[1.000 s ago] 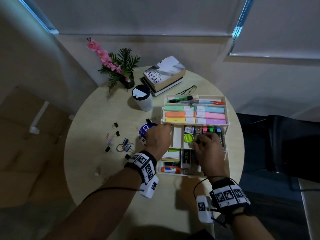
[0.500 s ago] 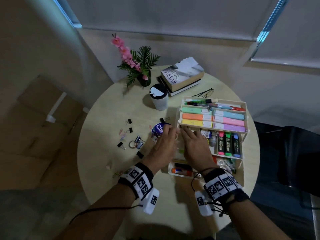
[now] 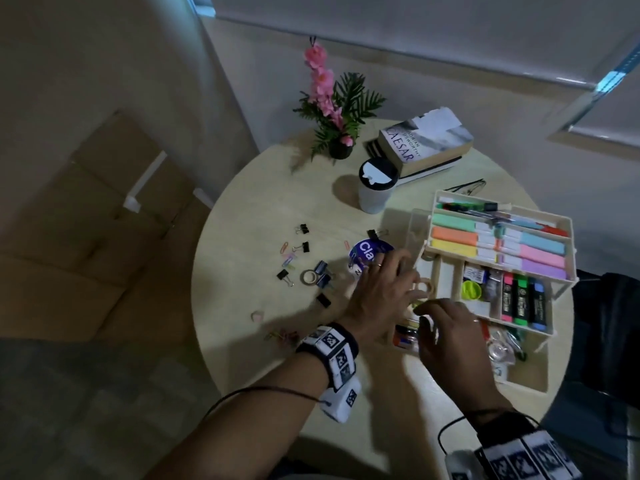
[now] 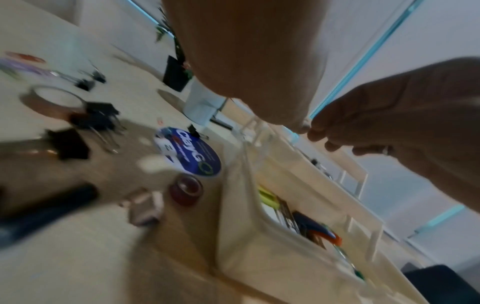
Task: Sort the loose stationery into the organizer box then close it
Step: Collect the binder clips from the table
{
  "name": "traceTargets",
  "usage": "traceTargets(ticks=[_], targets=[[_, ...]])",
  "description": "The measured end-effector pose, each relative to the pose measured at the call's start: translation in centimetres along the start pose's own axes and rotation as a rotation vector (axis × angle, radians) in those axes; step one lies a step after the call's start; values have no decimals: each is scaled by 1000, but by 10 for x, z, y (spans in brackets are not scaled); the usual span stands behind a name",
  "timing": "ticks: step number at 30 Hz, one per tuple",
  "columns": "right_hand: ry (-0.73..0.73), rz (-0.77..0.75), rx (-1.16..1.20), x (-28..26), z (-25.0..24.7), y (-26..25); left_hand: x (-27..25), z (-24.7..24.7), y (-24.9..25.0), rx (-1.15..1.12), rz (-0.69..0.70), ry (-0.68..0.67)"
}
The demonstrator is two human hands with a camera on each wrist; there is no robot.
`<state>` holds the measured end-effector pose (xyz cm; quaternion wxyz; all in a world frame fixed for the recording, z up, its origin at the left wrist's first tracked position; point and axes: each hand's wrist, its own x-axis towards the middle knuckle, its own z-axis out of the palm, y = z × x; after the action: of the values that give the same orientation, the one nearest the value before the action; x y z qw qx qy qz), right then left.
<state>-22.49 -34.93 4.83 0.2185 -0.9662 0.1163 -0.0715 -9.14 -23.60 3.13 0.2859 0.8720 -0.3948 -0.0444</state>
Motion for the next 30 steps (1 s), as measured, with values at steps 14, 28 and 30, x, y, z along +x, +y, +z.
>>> traceTargets(ticks=[14,28,30], targets=[[-604,2,-789,88,100,-121,-74,-70,-208,281,-141,-376],[-568,54,-694,67,92,-77,-44,-65,-197,145,-74,-326],[-333,24,-510,58,75,-70,-42,-73,-191,22,-104,-253]])
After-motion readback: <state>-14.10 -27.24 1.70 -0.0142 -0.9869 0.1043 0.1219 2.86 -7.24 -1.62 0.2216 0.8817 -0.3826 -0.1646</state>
